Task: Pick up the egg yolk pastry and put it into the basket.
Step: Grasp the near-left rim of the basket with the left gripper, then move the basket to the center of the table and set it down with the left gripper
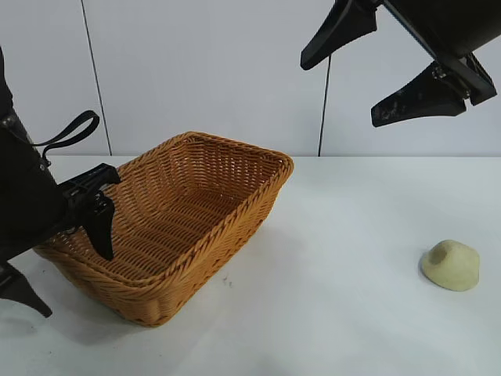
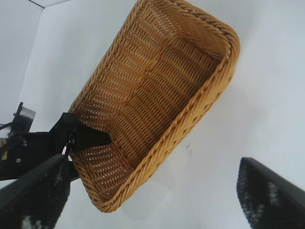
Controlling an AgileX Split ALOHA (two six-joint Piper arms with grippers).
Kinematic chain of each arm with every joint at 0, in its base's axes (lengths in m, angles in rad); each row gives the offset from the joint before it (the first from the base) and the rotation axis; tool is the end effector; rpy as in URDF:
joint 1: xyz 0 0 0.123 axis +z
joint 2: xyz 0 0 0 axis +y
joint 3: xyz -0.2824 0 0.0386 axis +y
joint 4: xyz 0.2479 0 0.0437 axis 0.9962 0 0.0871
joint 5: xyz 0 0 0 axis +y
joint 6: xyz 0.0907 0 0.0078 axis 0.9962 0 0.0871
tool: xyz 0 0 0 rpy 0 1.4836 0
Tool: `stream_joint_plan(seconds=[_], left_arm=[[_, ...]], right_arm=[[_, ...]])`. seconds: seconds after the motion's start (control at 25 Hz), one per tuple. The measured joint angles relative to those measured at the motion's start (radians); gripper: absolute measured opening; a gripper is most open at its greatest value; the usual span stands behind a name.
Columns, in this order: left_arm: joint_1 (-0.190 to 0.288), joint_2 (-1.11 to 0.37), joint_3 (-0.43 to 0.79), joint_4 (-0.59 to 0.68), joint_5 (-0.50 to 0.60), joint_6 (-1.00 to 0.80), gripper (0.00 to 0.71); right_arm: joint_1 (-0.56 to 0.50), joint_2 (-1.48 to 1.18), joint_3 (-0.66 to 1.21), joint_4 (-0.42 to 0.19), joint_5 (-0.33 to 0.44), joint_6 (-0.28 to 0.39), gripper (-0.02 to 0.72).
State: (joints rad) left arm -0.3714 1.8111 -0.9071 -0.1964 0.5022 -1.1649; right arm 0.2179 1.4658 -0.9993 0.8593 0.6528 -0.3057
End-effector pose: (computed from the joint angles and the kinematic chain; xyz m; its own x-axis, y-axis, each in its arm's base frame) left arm 0.2909 -0.1225 0.1327 -0.5816 -0.8130 0.0289 -0.7874 0.5536 -0.2711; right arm 0.2873 0.1066 0.2751 -0.8681 0.1942 -0.4568 -0.1349 0.7934 0.5936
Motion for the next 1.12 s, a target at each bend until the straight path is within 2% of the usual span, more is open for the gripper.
stream_joint_plan(seconds=[0.28,0.36,0.56,0.68,0.92,1.12], left_arm=[[0.0,0.0,0.0,0.0,0.005,0.0,0.132],[0.0,0.0,0.0,-0.005,-0.001,-0.01,0.089],[0.001,-0.006,-0.004,-0.005,-0.002,0.0,0.085],[0.022,-0.027,-0.035,-0.005,0.054,0.056,0.083],[0.1,-0.042,-0.151,-0.061,0.185,0.344,0.082],[0.121,-0.042,-0.222,-0.138,0.222,0.573,0.082]], right_arm=[[0.0,0.0,0.0,0.0,-0.001,0.0,0.678],[0.0,0.0,0.0,0.0,-0.001,0.0,0.678],[0.0,0.0,0.0,0.0,-0.001,0.0,0.678],[0.0,0.0,0.0,0.0,-0.001,0.0,0.678],[0.0,0.0,0.0,0.0,-0.001,0.0,0.678],[0.0,0.0,0.0,0.0,-0.001,0.0,0.678]])
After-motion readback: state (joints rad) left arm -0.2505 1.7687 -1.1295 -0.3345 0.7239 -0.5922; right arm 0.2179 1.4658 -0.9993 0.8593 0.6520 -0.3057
